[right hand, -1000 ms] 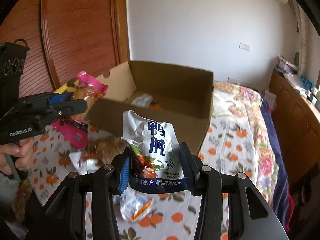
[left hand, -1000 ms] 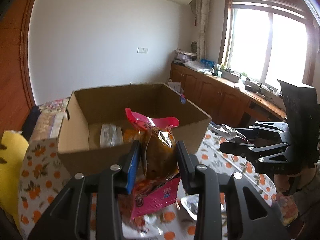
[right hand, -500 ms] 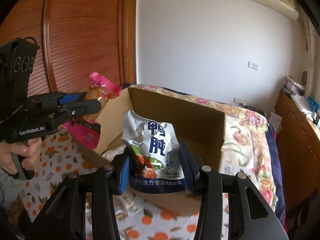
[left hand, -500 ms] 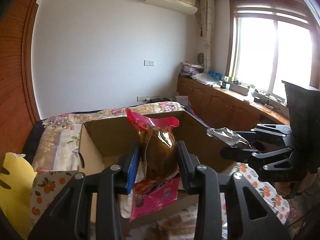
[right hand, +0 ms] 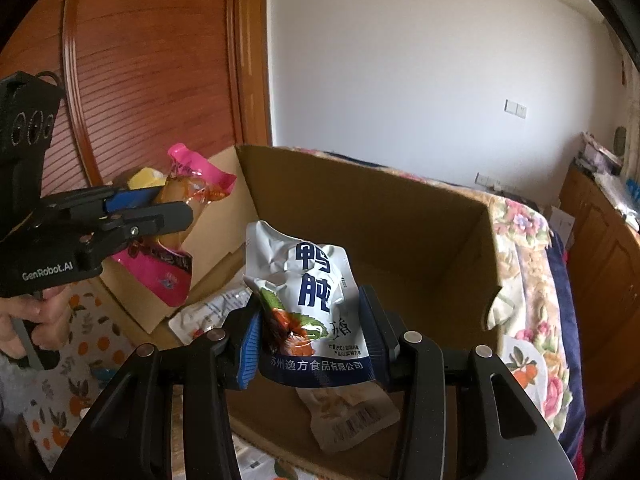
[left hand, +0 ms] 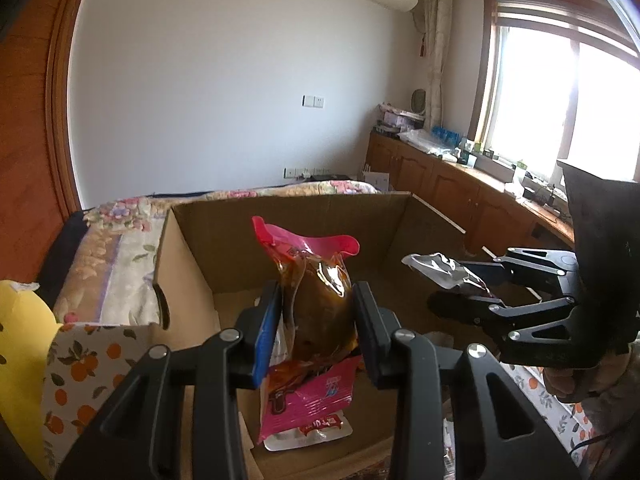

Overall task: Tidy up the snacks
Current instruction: 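Lift both held snacks and carry them over the cardboard box, then open the left tool to drop the bread while the right tool releases the duck pouch into the box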

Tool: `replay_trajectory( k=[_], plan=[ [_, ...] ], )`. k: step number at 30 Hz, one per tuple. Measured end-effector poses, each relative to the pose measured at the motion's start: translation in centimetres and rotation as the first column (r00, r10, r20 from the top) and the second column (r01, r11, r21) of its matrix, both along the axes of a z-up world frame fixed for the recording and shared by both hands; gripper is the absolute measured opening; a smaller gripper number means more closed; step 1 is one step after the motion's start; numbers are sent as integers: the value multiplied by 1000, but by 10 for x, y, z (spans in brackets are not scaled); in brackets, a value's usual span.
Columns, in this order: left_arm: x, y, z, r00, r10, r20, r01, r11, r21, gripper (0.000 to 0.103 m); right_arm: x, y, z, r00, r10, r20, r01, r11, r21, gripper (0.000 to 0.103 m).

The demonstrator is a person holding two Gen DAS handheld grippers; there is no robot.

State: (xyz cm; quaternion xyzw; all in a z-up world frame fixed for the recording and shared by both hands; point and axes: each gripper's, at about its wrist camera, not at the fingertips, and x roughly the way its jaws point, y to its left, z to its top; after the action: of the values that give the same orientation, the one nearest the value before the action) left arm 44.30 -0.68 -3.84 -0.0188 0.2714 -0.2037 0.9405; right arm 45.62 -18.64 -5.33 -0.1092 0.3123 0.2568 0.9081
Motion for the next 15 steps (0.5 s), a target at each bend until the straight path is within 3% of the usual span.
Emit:
replay_trajectory(
  k=[15],
  plan=[
    [-15,-4,3,1000,2,18,-2,1000,25,41,15,-1,-13,997,-28,-69,29,999,15,51]
  ],
)
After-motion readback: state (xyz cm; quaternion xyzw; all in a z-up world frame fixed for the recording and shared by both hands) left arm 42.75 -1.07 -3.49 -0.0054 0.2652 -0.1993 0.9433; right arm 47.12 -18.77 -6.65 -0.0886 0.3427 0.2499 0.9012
